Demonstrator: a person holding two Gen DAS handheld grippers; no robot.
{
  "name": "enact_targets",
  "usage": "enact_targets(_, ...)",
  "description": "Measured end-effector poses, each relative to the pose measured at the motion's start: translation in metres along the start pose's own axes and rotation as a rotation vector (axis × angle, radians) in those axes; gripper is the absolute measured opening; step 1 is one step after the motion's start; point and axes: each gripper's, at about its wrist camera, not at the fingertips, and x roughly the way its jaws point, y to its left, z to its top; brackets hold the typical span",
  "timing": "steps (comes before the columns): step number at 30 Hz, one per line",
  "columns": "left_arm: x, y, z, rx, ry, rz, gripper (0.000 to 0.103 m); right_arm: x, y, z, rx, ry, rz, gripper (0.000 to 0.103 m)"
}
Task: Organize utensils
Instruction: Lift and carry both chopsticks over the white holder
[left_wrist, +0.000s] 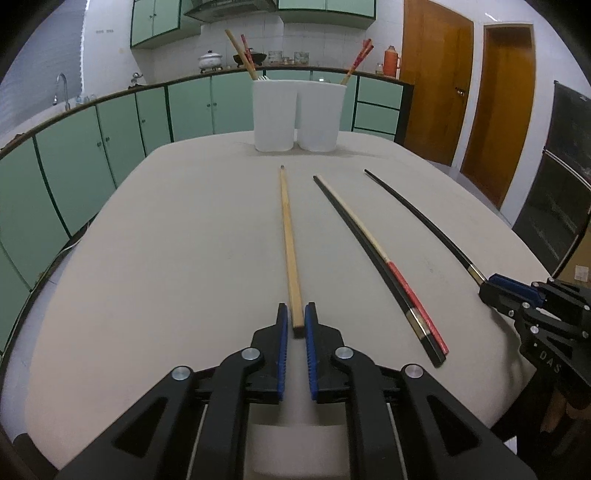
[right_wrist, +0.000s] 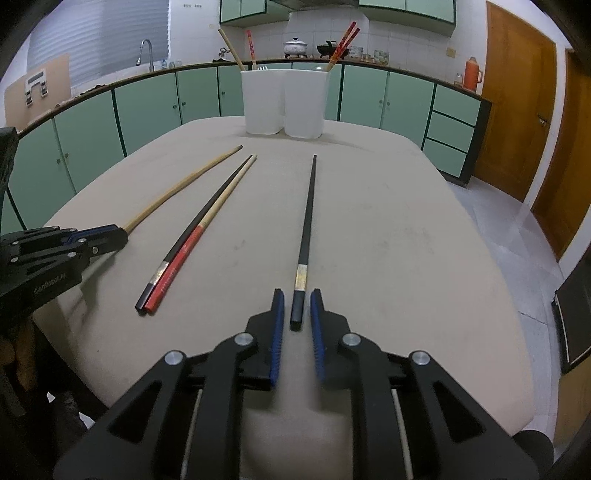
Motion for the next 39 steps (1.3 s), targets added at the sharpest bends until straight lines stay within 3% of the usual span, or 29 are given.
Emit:
enact_targets(4,-0.001,0.001,0.003,-0.024,-0.006,-0.033,0.007,0.001,0.002,0.005,-0.017,0.007,0.008,0.008)
enact_targets(9,-0.022,0.002,0.015,-0.054,-0.007,-0.054,0.007,-0.025,-0.003,0.016,0.01,-0.011,0.03,0.007)
enact_targets(19,-0.088,0.013,0.072,-0.062,-0.081,-0.065,0.007,-0.1,-0.015,0.1,-0.022,-0.118,0.077,0.007)
enact_targets(25,-0.117,0.025,0.112,-0.044,-0.145,-0.072,0.006,-0.113,-0.016,0.152,-0.072,-0.138,0.101,0.007)
enact_targets(27,-0.12,0.029,0.12,-0.038,-0.159,-0.06,0.006,-0.109,-0.018,0.155,-0.064,-0.141,0.116,0.007)
enact_targets(31,-0.117,0.038,0.123,-0.063,-0.156,-0.065,0.006,-0.088,-0.022,0.116,-0.011,-0.112,0.133,0.011)
enact_targets(34,-0.114,0.039,0.124,-0.066,-0.149,-0.073,0.007,-0.056,-0.021,0.058,0.019,-0.017,0.123,0.015)
enact_targets(39,-0.111,0.037,0.127,-0.056,-0.149,-0.072,0.006,-0.027,-0.02,0.004,0.068,0.086,0.101,0.024)
